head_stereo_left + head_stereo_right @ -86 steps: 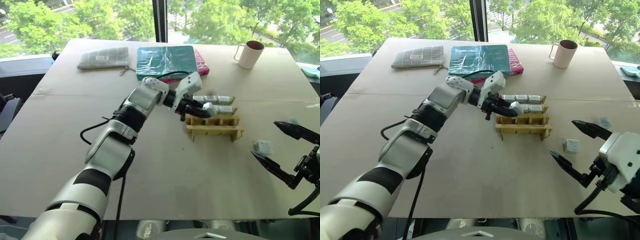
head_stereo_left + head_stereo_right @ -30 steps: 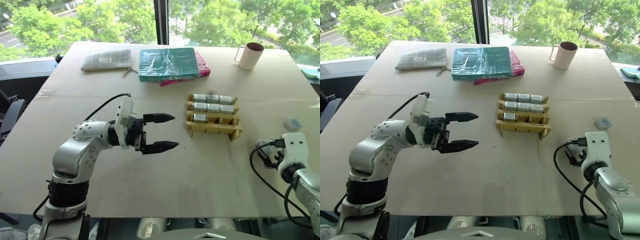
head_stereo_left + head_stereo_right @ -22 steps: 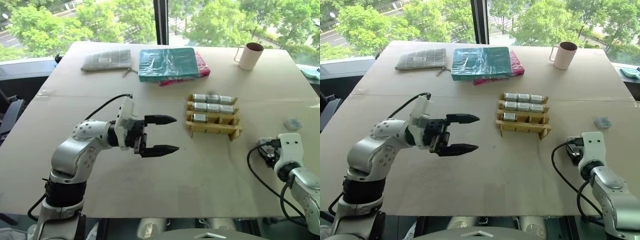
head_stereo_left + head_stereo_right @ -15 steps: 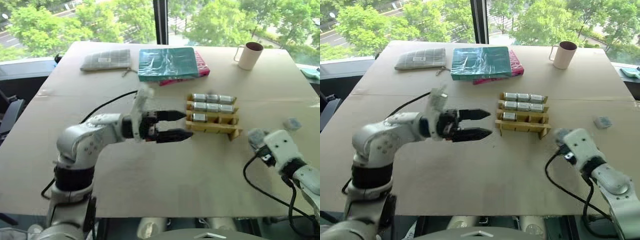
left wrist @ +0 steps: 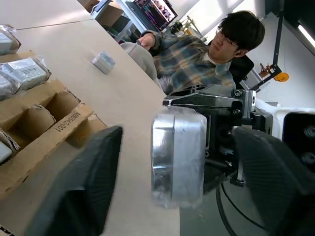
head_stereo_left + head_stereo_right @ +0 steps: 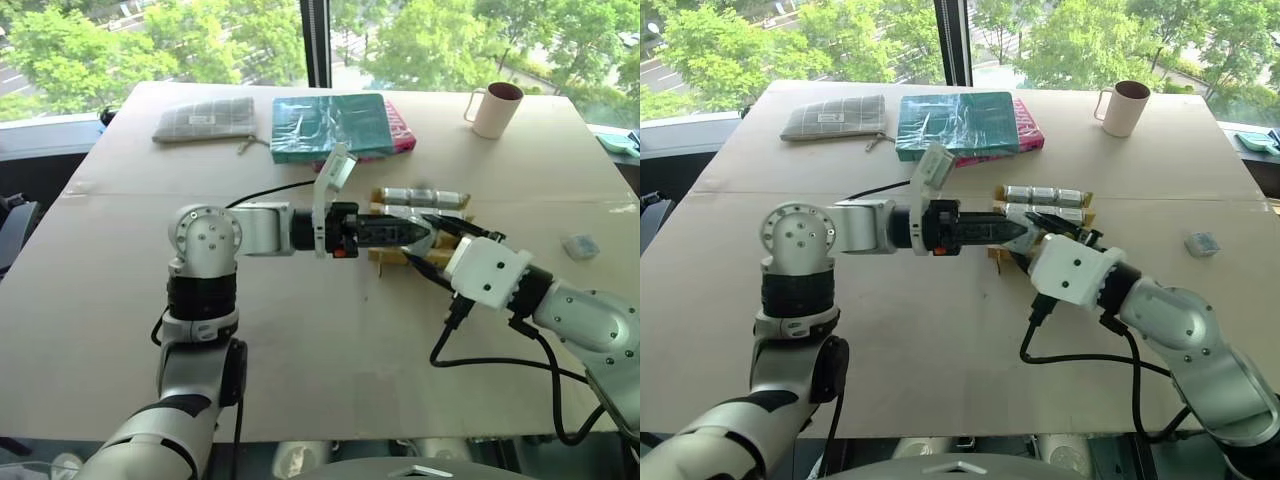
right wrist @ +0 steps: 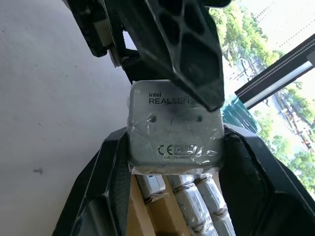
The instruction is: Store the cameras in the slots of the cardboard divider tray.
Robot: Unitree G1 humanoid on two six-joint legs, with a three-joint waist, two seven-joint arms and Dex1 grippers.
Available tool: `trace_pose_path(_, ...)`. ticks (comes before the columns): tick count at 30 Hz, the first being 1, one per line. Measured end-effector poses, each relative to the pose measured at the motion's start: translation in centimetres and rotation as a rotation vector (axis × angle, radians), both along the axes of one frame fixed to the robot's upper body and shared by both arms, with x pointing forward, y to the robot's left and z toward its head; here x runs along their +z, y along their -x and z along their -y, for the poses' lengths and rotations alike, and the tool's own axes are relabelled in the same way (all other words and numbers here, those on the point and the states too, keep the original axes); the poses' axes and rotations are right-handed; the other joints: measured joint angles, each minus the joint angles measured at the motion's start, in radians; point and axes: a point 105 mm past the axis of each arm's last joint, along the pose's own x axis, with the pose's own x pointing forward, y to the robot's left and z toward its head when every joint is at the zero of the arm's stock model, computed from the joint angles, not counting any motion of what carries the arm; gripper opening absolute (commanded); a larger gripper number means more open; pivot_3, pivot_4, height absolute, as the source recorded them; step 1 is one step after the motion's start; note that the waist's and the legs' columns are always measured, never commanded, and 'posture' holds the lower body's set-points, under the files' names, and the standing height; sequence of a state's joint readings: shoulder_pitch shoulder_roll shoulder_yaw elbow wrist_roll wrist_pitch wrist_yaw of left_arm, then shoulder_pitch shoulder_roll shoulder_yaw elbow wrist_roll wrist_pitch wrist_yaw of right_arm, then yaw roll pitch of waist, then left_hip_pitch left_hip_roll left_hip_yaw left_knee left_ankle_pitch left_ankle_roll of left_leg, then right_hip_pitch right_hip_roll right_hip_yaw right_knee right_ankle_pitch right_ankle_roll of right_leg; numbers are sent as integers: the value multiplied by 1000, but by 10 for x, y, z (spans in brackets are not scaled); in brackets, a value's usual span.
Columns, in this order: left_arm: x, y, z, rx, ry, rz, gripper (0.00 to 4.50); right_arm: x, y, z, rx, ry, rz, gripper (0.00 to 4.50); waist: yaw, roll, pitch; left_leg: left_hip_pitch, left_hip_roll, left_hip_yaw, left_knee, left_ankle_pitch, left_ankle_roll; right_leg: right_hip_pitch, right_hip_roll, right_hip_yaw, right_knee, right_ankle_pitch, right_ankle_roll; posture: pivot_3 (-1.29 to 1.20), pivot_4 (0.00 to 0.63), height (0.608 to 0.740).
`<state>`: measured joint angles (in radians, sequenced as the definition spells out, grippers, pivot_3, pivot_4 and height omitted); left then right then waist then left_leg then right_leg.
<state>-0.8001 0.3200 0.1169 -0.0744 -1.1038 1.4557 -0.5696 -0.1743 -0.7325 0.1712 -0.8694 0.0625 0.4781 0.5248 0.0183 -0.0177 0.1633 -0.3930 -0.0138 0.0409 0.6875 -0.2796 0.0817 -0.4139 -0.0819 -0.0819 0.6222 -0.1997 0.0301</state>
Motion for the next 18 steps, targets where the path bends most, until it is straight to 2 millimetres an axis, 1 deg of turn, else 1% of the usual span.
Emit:
trace_pose_path(2,0,0,0,0,-2,-3,1206,-1,0,-2,7,-6,-6,1934,-1,0,0,0,0,0,0,0,-1,0,0,0,0,-1,2,0,150,740)
trace_pose_path(3,0,0,0,0,-4,-2,772,-1,0,-3,10,-12,-17,2434,-1,0,0,0,0,0,0,1,-1,0,0,0,1,-1,2,0,150,740)
trace_pose_path(4,-1,0,-1,2,-8,-4,787,-2,0,-4,13,-22,-30,3029,-2,0,0,1,0,0,0,1,-2,0,0,0,1,-1,2,0,150,740)
trace_pose_path(5,-1,0,0,2,-9,-5,787,-2,0,-4,17,-31,-38,3421,-1,0,0,1,0,0,0,1,-2,0,0,0,1,-2,3,0,150,740)
trace_pose_path(7,0,0,1,-9,-8,0,787,-2,0,-5,18,-54,-56,4473,-1,0,0,1,0,-1,0,1,-3,0,0,-1,2,-2,3,0,150,740)
trace_pose_path(9,4,-3,4,-19,-20,32,787,0,-2,1,-11,-85,-64,4500,2,0,0,1,0,-1,0,2,-3,0,0,-1,2,-1,3,0,150,740)
trace_pose_path(12,11,-19,3,-3,-71,157,787,-2,-5,31,-131,-152,-127,4500,6,0,0,1,0,0,0,2,-3,0,2,0,2,0,0,0,150,740)
trace_pose_path(13,11,-22,5,-9,-79,184,787,-4,-5,37,-150,-172,-144,4500,8,0,0,1,0,0,-1,2,-3,0,2,-1,1,0,0,0,150,740)
trace_pose_path(14,8,-30,11,-33,-115,247,787,-8,-1,52,-168,-194,-190,4500,19,0,0,1,-1,0,-1,2,-3,0,3,-1,1,0,-1,0,150,740)
trace_pose_path(15,6,-34,13,-41,-136,283,787,-12,0,60,-175,-198,-224,4500,21,0,0,1,-1,0,-1,2,-3,1,4,-1,0,0,-1,0,150,740)
trace_pose_path(16,0,-42,17,-64,-177,336,787,-16,4,74,-178,-203,-272,4500,24,0,0,0,-1,1,-1,1,-2,1,4,-1,-1,0,0,0,150,740)
trace_pose_path(18,-10,-54,24,-115,-244,422,787,-16,9,93,-159,-230,-343,4500,22,1,0,0,-1,2,-1,1,-1,0,4,0,-1,0,0,0,150,740)
